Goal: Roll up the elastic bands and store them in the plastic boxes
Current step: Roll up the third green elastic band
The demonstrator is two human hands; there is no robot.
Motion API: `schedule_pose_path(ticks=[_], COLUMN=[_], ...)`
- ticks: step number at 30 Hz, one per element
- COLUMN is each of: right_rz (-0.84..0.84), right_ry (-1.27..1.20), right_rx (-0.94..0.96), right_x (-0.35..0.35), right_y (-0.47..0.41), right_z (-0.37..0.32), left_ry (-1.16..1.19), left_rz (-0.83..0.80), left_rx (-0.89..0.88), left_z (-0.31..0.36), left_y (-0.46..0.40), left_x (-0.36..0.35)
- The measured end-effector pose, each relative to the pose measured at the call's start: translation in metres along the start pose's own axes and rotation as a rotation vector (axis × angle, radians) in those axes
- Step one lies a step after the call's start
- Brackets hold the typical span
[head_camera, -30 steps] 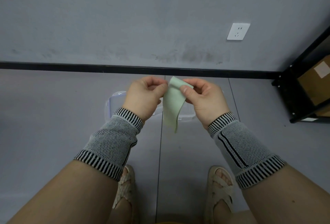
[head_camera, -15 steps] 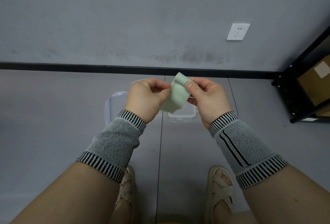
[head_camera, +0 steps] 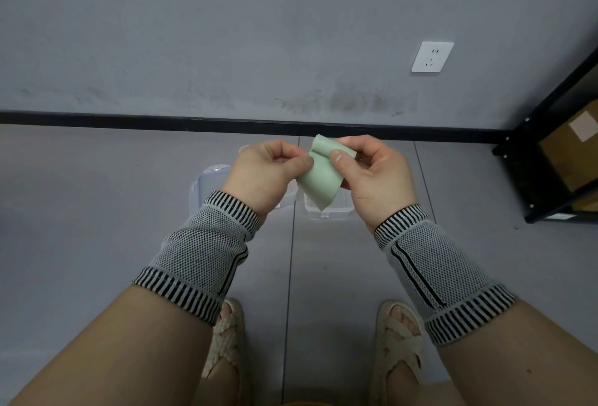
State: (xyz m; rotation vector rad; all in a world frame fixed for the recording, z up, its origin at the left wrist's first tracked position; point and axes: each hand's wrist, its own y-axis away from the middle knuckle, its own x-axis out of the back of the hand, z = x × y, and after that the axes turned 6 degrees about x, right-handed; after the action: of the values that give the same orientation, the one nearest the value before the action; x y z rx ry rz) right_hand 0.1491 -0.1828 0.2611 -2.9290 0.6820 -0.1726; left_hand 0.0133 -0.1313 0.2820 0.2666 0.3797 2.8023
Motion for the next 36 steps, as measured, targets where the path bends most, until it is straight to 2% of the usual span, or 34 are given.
schedule_pose_path(ticks=[12, 19, 27, 33, 36], right_rz=[-0.043, -0.057, -0.065, -0.032, -0.037], right_ry=[0.051, 0.147, 0.044, -0.118, -0.145], right_rx=[0.054, 0.098, 0.035, -0.134, -0.152], right_x=[0.0001, -0.002, -0.0029, -0.0027, -0.0006], right_y=[0.003, 0.0034, 0.0032, 0.0018, 0.0019], right_z=[-0.0092, -0.0048, -0.0034, -0.0003, -0.0021], left_ry=[0.118, 0.071, 0.145, 0.202, 0.215], left_rz=[-0.01, 0.022, 0.053, 0.02, 0.001], left_rx=[0.03, 0.019, 0.069, 0.025, 0.033], left_z=[0.0023, 0.0008, -0.0023, 0.0005, 0.0012], left_y=[0.0021, 0.001, -0.0018, -0.0007, 0.0001], left_x=[-0.0007, -0.0015, 0.0002, 0.0002, 0.0008])
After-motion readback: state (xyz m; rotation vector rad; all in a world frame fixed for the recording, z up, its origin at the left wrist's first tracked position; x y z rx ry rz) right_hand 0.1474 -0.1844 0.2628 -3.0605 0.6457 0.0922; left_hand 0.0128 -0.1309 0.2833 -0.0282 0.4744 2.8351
